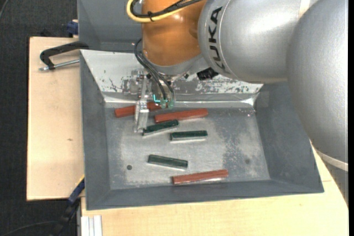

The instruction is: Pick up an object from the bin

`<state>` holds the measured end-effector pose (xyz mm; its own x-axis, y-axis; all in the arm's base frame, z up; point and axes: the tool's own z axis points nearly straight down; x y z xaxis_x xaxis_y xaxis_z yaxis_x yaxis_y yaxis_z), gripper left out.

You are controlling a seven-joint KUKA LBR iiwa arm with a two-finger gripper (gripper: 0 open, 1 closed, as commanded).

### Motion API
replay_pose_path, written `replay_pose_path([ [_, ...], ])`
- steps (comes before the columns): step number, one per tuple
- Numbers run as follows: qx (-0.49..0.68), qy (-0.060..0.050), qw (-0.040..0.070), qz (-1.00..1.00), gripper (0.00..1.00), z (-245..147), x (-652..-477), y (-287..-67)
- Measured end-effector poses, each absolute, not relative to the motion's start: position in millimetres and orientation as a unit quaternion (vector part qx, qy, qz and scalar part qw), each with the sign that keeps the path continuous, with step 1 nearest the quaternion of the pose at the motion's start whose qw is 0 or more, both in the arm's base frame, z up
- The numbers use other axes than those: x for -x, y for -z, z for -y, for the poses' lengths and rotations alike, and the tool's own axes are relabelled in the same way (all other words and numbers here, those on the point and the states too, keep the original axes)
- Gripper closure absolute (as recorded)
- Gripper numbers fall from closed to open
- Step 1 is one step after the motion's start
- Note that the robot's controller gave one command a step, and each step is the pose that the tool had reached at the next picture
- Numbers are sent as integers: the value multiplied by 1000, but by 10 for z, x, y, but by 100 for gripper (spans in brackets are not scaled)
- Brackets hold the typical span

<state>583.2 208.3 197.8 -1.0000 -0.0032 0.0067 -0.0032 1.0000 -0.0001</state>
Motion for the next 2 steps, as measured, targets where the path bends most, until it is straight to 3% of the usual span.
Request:
replay_pose_path([
  [1, 84, -2, 3, 996, 0, -1433, -5587, -1095],
  [2, 91, 0, 0, 996, 0, -1063, -5782, -692],
])
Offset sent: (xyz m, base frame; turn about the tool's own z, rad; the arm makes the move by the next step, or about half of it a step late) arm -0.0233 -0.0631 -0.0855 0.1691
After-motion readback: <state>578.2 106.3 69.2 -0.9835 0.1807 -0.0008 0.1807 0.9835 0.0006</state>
